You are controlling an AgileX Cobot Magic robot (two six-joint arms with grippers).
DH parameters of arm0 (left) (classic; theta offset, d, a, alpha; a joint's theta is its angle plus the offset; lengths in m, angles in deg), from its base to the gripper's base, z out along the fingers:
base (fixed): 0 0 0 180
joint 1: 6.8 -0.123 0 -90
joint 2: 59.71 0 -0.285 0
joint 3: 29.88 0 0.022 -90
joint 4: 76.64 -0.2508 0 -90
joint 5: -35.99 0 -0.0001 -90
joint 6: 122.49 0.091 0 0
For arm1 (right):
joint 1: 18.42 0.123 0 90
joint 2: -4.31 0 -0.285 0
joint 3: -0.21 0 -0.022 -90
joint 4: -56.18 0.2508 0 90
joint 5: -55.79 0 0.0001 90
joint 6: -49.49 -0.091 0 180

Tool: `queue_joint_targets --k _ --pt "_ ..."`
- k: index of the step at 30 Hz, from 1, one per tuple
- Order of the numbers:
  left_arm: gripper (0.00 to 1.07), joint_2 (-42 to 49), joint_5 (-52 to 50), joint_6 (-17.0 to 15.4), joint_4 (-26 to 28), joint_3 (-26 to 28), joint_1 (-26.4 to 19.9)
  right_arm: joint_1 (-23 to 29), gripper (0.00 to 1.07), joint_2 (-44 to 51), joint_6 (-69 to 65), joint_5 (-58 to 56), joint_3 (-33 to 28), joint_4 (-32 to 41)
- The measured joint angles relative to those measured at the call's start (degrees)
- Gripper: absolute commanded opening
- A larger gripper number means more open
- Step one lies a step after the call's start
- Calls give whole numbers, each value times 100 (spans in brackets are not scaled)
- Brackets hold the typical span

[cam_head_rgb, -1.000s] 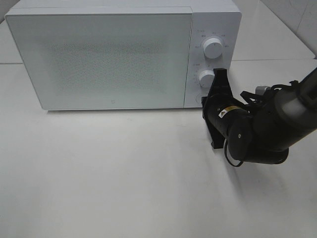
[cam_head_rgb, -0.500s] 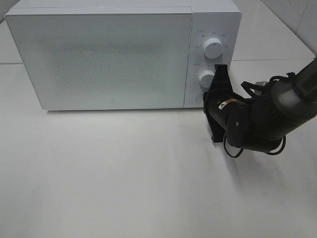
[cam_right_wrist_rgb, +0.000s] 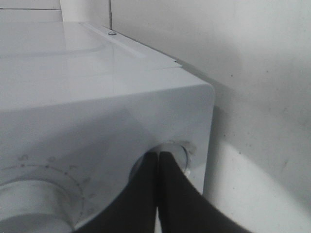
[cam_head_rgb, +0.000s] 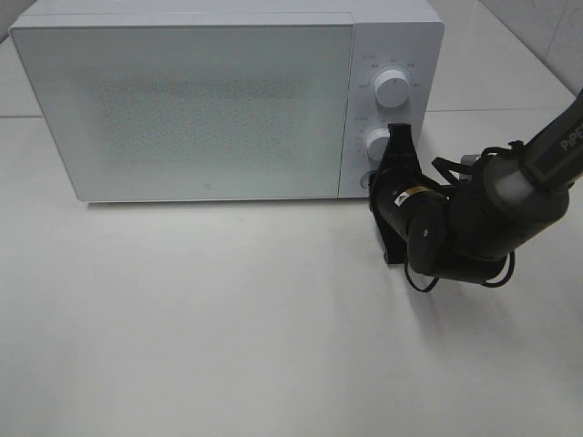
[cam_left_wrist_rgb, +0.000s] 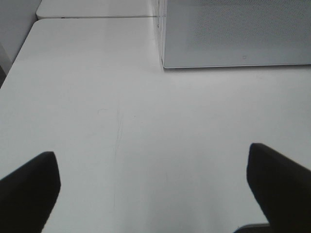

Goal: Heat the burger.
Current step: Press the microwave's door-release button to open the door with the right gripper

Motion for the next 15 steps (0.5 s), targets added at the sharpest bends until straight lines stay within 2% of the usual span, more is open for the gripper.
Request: queue_joint_targets --k 15 --pt "99 0 0 0 0 0 0 34 0 -160 17 126 149 292"
